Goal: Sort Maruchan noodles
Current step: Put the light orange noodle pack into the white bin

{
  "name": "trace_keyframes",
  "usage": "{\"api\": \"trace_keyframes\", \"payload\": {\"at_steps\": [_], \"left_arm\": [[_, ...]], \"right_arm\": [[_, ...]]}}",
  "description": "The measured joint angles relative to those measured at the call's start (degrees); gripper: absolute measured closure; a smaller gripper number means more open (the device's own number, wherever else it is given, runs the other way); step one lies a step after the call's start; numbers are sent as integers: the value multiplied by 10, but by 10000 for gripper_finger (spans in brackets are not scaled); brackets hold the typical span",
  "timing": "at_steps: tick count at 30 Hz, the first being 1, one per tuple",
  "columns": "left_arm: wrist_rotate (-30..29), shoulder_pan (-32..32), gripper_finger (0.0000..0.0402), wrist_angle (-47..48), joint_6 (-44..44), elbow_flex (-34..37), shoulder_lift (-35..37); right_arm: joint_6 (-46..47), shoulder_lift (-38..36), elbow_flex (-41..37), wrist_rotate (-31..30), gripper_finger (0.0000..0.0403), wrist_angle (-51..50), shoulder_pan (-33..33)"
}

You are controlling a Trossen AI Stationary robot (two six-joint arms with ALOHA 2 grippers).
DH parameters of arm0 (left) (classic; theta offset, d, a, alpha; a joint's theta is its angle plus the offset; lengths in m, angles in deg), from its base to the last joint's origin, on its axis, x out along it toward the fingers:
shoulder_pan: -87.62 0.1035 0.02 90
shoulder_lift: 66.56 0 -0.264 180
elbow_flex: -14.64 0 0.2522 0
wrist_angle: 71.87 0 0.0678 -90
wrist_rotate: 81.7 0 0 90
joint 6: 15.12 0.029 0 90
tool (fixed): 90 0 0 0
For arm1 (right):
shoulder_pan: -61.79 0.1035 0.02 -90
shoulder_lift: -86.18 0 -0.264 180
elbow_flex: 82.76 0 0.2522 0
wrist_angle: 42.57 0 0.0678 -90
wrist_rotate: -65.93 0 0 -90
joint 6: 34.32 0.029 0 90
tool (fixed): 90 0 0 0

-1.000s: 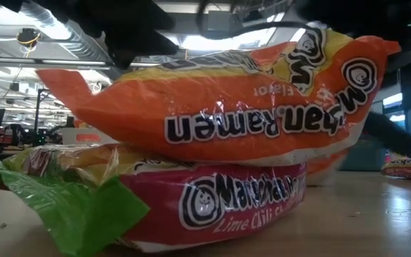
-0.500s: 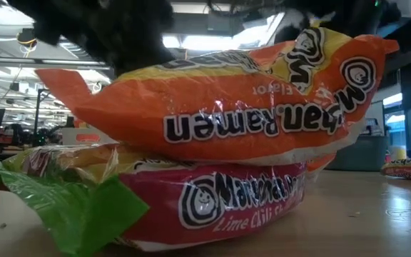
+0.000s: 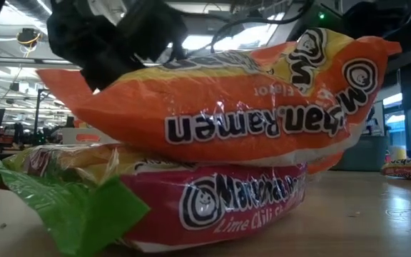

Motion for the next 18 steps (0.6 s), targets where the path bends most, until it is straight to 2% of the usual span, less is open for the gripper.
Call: {"api": "trace_keyframes", "payload": {"at_steps": [4, 7, 12, 15, 18], "left_arm": [[-63, 23, 223, 48, -31, 0, 4], [-87, 42, 223, 91, -39, 0, 22], [-94, 60, 223, 151, -33, 1, 81], [-71, 49, 223, 149, -8, 0, 120], [-36, 27, 223, 105, 34, -1, 132]], "right_arm": [[26, 0, 0, 71, 388, -19, 0], [40, 0, 0, 101, 388, -32, 0], [52, -42, 17, 104, 388, -83, 0], [75, -75, 23, 80, 388, -99, -9], [90, -88, 24, 79, 388, -84, -38]]}}
